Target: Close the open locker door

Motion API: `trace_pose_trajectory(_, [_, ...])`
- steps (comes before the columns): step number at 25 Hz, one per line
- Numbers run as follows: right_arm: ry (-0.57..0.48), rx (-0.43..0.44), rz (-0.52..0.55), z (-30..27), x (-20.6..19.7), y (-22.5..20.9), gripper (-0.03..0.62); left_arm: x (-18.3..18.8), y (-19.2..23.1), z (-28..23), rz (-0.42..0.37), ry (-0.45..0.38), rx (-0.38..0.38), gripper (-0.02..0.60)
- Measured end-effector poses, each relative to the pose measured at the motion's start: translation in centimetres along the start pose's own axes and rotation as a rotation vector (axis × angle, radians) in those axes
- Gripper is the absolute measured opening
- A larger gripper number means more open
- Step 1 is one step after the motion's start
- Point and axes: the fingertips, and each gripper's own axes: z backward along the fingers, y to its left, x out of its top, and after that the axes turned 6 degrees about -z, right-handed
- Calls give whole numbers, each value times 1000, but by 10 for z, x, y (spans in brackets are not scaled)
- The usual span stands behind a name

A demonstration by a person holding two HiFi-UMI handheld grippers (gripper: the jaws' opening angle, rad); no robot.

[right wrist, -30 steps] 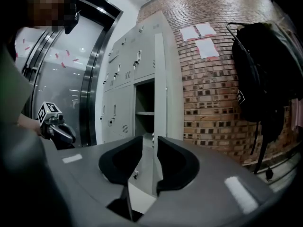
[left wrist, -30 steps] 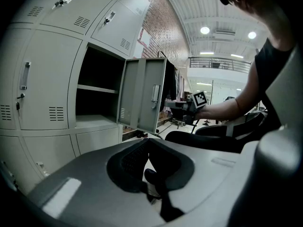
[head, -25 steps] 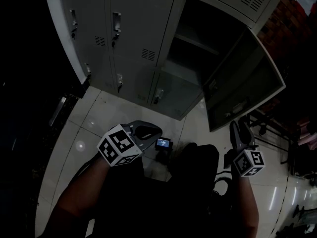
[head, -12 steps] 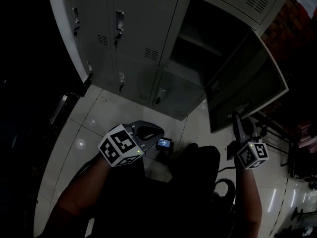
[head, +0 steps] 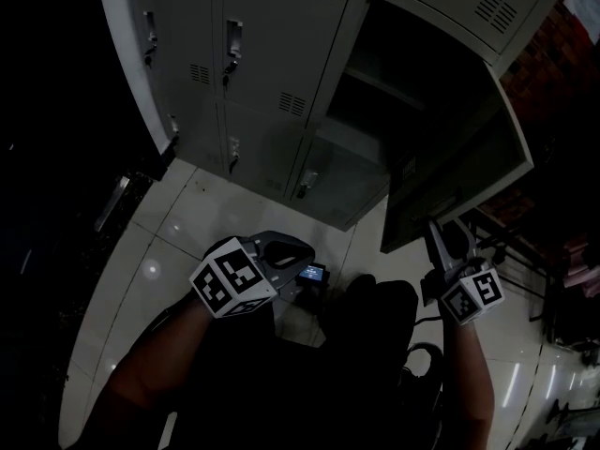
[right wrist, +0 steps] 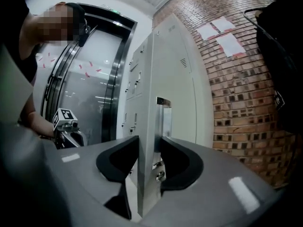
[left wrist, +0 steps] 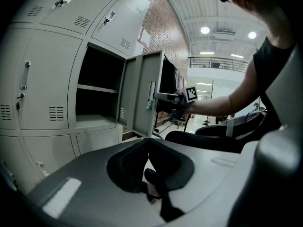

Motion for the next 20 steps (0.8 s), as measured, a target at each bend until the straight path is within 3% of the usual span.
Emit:
trace_pose_trajectory(9, [29, 123, 52, -52, -3, 40, 141, 0, 0, 1, 6, -4, -1, 12])
trace_pose_trajectory(20, [40, 121, 60, -124, -3, 59, 118, 1, 0, 1, 17, -7, -1, 12])
